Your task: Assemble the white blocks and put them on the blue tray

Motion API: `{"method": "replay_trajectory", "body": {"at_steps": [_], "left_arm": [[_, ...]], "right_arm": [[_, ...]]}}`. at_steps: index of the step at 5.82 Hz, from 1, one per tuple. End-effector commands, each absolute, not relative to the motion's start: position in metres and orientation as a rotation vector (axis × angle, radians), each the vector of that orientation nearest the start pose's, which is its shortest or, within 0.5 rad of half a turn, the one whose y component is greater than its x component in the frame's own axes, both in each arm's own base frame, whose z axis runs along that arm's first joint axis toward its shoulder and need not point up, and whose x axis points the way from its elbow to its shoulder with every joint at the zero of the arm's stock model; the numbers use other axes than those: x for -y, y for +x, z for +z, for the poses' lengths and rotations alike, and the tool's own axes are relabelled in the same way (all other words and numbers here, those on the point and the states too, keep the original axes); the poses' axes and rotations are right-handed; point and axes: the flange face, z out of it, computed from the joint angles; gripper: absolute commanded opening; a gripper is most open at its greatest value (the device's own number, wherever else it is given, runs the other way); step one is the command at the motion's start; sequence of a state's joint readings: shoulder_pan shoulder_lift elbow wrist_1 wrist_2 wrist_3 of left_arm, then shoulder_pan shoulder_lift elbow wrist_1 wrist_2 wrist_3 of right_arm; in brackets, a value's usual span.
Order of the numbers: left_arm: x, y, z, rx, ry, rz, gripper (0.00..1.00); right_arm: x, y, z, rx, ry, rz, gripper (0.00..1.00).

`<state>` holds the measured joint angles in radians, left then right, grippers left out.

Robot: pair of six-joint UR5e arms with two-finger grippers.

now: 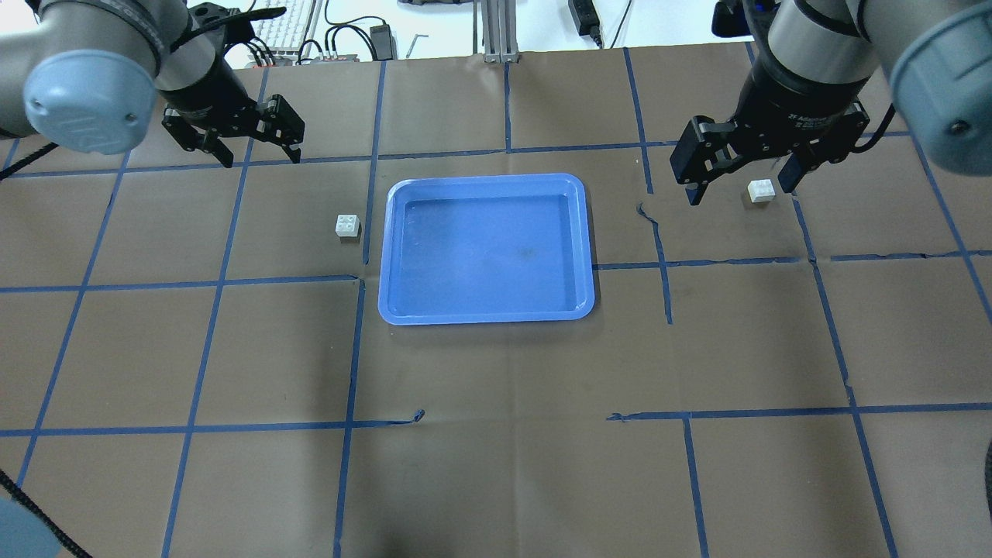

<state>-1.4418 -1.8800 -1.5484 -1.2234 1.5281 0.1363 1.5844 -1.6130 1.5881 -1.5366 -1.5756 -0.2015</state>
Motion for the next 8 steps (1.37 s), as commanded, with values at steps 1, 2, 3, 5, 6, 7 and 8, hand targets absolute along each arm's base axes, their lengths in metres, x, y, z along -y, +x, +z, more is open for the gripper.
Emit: {"method": "replay_trajectory", "body": {"at_steps": [1, 2, 3, 5, 6, 7, 8], "left_arm": [[0.651, -0.058, 0.268, -3.182, 0.075, -0.023, 0.99], [0.647, -0.067, 0.226, -3.184, 0.097, 0.005, 0.99], [0.639, -0.076, 0.196, -3.180, 0.120, -0.048, 0.99], [0.637, -0.084, 0.179, -3.180, 0.140, -0.055, 0.99], [0.637, -0.085, 0.176, -3.180, 0.145, -0.051, 0.90], [0.637, -0.085, 0.174, -3.178, 0.179, -0.056, 0.52], [0.637, -0.085, 0.175, -3.176, 0.196, -0.059, 0.34]], "right_arm": [[0.479, 0.133, 0.489, -3.010, -0.912, 0.022, 1.00], [0.490, 0.119, 0.478, -2.885, -1.218, 0.056, 1.00], [0.503, 0.100, 0.470, -2.730, -1.502, 0.069, 1.00], [0.543, 0.034, 0.455, -2.445, -1.933, 0.043, 1.00], [0.581, 0.000, 0.448, -2.277, -2.118, 0.042, 1.00], [0.620, -0.033, 0.445, -2.191, -2.213, 0.024, 1.00], [0.654, -0.047, 0.435, -2.087, -2.315, 0.008, 1.00]]}}
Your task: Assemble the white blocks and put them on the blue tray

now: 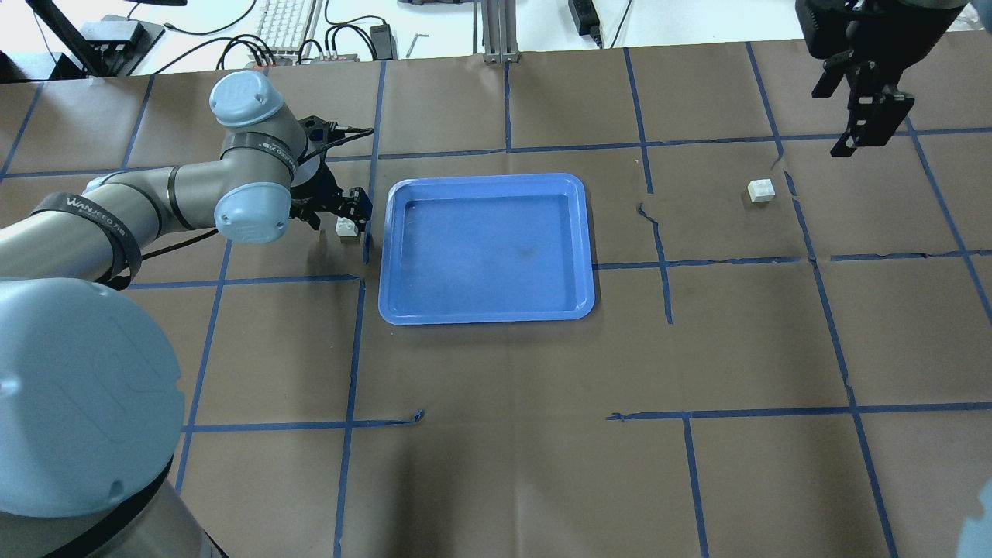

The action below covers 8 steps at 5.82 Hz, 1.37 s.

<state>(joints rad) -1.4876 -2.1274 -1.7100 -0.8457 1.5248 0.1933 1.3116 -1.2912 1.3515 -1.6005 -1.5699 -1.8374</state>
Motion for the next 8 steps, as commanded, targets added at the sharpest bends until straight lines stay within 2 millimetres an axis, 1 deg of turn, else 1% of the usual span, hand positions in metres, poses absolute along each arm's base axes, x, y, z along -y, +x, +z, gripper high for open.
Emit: {"method": "replay_trajectory", "body": {"at_steps": [1, 2, 3, 4, 5, 6, 7, 8], "left_arm": [[0.637, -0.085, 0.176, -3.175, 0.201, -0.061, 0.17], [0.639, -0.085, 0.186, -3.171, 0.207, -0.095, 0.08], [0.643, -0.085, 0.207, -3.158, 0.267, -0.148, 0.00], [0.636, -0.097, 0.231, -3.137, 0.410, -0.189, 0.00], [0.620, -0.141, 0.265, -3.105, 0.666, -0.254, 0.00], [0.606, -0.195, 0.267, -3.039, 0.922, -0.236, 0.00], [0.594, -0.233, 0.258, -2.914, 1.256, -0.218, 0.00], [0.579, -0.261, 0.252, -2.736, 1.595, -0.207, 0.00]], "right_arm": [[0.668, -0.055, 0.421, -2.044, -2.317, -0.022, 1.00], [0.671, -0.092, 0.404, -2.056, -2.214, -0.118, 1.00], [0.680, -0.118, 0.372, -2.025, -2.118, -0.245, 1.00], [0.694, -0.132, 0.337, -1.920, -2.092, -0.422, 1.00], [0.701, -0.154, 0.299, -1.861, -2.036, -0.534, 1.00], [0.707, -0.166, 0.265, -1.817, -1.992, -0.600, 1.00], [0.712, -0.170, 0.232, -1.733, -2.005, -0.658, 1.00], [0.713, -0.175, 0.206, -1.695, -2.001, -0.667, 1.00]]}}
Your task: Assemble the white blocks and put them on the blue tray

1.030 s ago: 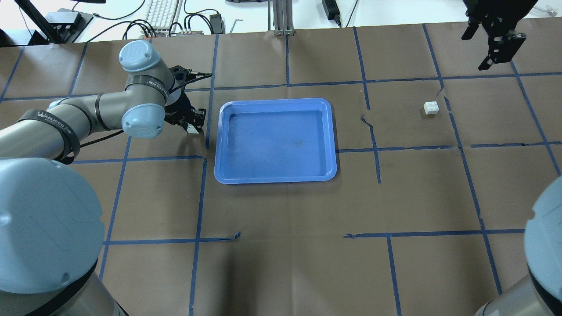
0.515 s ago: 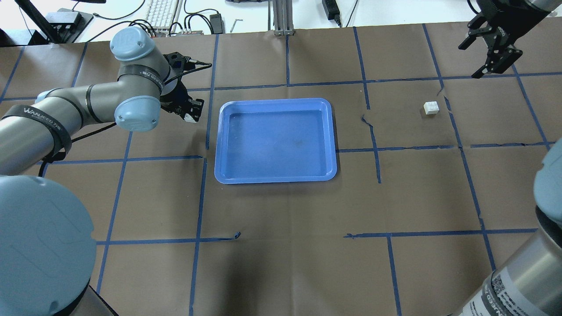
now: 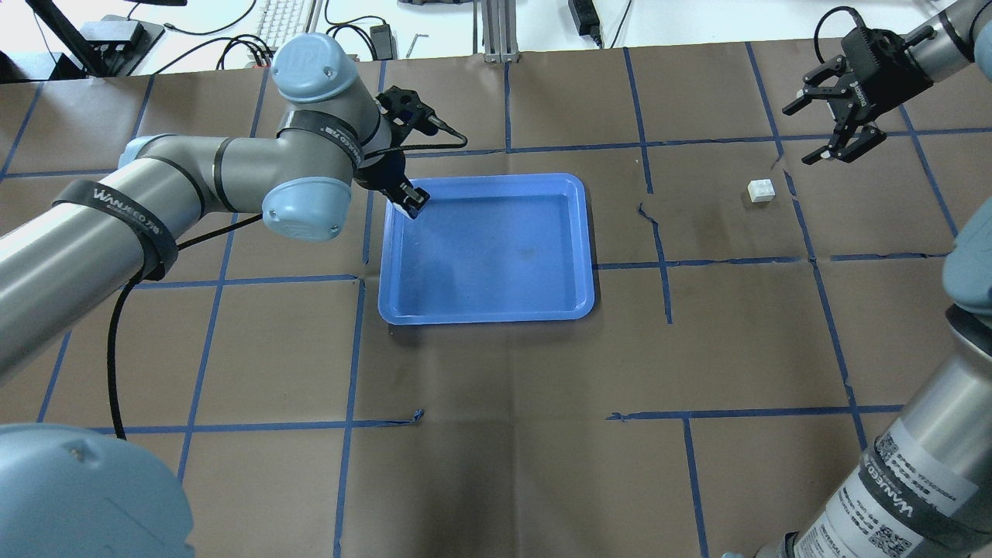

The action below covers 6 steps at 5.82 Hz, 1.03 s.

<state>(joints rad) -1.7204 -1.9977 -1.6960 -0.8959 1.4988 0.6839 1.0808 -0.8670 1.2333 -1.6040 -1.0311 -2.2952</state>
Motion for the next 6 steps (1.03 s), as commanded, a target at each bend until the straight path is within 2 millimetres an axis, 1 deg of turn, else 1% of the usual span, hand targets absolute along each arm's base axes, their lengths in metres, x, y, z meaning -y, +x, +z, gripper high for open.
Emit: {"method": "replay_trajectory", "body": {"at_steps": [1, 2, 3, 4, 5, 6], "left_arm": [[0.570, -0.279, 0.240, -2.489, 1.944, -0.181, 0.00], [0.560, -0.299, 0.230, -2.282, 2.184, -0.162, 0.03], [0.557, -0.305, 0.225, -2.256, 2.216, -0.148, 0.04], [0.557, -0.305, 0.214, -2.263, 2.223, -0.123, 0.04], [0.560, -0.306, 0.196, -2.274, 2.228, -0.088, 0.04], [0.561, -0.306, 0.190, -2.272, 2.229, -0.084, 0.06]], "right_arm": [[0.709, -0.178, 0.190, -1.692, -1.973, -0.654, 1.00], [0.702, -0.178, 0.171, -1.688, -1.933, -0.641, 1.00], [0.692, -0.172, 0.156, -1.678, -1.890, -0.641, 1.00], [0.687, -0.168, 0.148, -1.672, -1.860, -0.658, 1.00], [0.685, -0.166, 0.143, -1.669, -1.850, -0.656, 1.00], [0.685, -0.166, 0.143, -1.667, -1.850, -0.656, 1.00]]}}
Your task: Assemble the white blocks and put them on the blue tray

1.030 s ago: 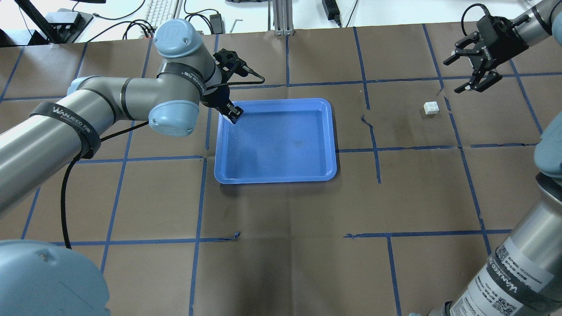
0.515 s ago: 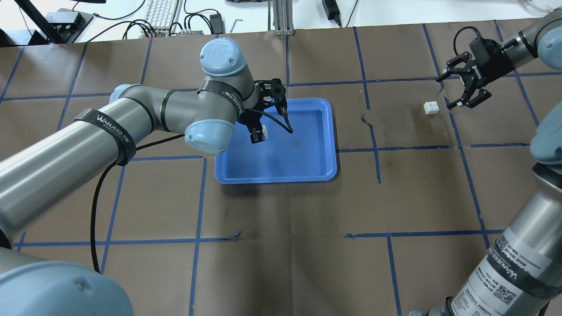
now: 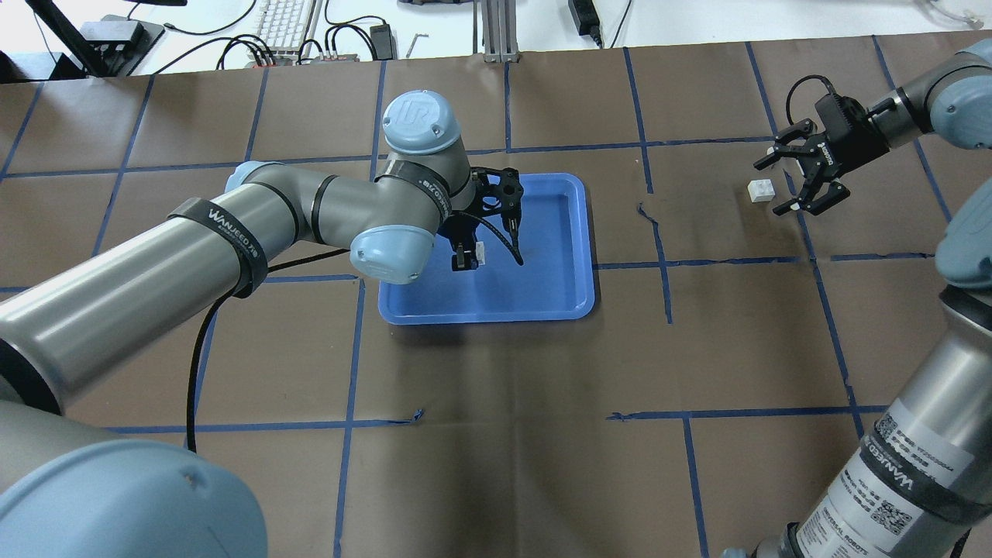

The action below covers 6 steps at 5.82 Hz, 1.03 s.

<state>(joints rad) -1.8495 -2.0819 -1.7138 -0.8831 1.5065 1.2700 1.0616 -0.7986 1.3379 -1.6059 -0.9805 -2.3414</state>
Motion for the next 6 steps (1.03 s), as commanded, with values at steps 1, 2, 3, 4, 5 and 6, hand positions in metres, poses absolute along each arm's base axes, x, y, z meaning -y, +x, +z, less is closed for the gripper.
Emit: {"method": "replay_trajectory", "body": {"at_steps": [1, 2, 3, 4, 5, 6], "left_arm": [[0.561, -0.306, 0.184, -2.275, 2.225, -0.092, 0.10], [0.561, -0.306, 0.183, -2.278, 2.225, -0.091, 0.27], [0.561, -0.306, 0.178, -2.281, 2.228, -0.080, 0.92], [0.561, -0.306, 0.185, -2.273, 2.224, -0.092, 0.99], [0.561, -0.306, 0.191, -2.271, 2.222, -0.106, 0.99], [0.569, -0.306, 0.211, -2.262, 2.209, -0.146, 0.99]], "right_arm": [[0.688, -0.168, 0.145, -1.675, -1.871, -0.666, 1.00], [0.690, -0.169, 0.146, -1.681, -1.889, -0.674, 0.98], [0.690, -0.169, 0.145, -1.680, -1.891, -0.675, 0.90], [0.690, -0.169, 0.145, -1.680, -1.891, -0.675, 0.82], [0.690, -0.169, 0.145, -1.678, -1.892, -0.676, 0.70], [0.690, -0.169, 0.145, -1.678, -1.893, -0.674, 0.54]]}}
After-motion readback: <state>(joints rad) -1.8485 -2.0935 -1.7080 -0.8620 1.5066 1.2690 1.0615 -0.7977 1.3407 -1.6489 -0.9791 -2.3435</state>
